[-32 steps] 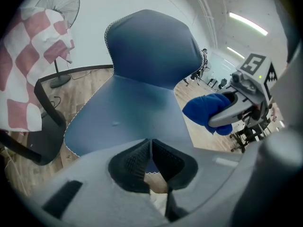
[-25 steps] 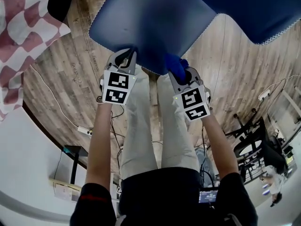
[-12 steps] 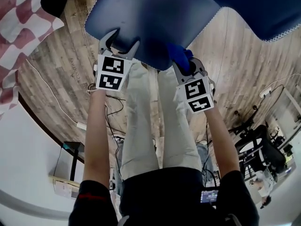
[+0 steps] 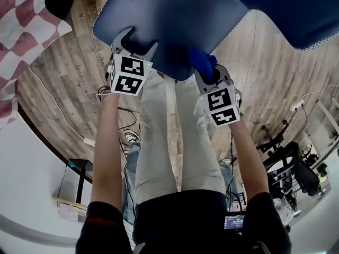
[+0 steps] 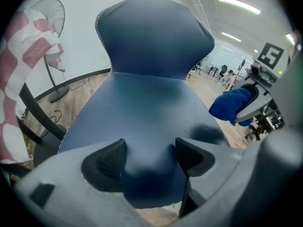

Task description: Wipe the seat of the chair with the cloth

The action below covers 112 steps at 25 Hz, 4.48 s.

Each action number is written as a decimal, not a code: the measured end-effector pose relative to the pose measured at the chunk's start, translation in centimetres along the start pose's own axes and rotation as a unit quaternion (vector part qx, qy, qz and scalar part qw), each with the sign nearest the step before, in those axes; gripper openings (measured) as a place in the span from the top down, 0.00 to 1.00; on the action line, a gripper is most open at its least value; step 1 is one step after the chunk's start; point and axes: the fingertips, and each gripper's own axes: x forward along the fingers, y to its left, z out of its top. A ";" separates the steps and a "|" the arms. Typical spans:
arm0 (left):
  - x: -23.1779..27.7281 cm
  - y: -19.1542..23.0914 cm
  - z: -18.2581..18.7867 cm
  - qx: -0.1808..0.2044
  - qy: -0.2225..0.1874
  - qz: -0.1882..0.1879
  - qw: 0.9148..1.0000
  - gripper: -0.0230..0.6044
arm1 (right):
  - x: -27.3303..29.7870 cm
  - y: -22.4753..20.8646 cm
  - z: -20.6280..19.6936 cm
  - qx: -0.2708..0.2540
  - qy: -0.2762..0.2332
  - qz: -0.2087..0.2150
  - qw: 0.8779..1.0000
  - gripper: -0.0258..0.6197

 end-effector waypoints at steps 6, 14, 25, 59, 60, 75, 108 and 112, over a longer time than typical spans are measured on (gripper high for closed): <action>0.3 -0.2 -0.1 0.008 0.009 0.010 1.000 0.44 | 0.2 -1.1 0.1 -0.012 -0.002 -0.007 1.000 0.88; 0.5 0.0 -0.1 0.006 0.005 0.006 1.000 0.43 | 0.4 -5.6 2.7 -0.052 -0.011 -0.037 0.998 0.88; 0.3 0.1 -0.1 0.009 0.006 0.011 1.000 0.43 | 0.3 -13.2 6.0 -0.138 0.002 -0.110 0.984 0.88; 0.3 0.2 -0.2 0.009 -0.010 0.014 1.000 0.43 | 4.4 -16.0 8.5 -0.072 -0.007 -0.163 0.984 0.88; 0.4 0.2 -0.1 0.009 -0.013 0.014 1.000 0.43 | 4.7 -15.2 8.9 -0.082 -0.007 -0.157 0.984 0.88; 0.2 0.2 -0.3 0.009 -0.019 0.014 1.000 0.43 | 8.0 -8.6 12.9 -0.103 -0.037 -0.094 0.990 0.88; 0.2 0.2 -0.2 0.011 -0.033 0.009 0.999 0.43 | 10.2 -3.3 15.6 -0.115 -0.052 -0.040 0.991 0.88; 0.0 0.2 -0.1 0.014 -0.033 0.011 0.999 0.43 | 9.8 -4.3 15.2 -0.114 -0.050 -0.047 0.991 0.88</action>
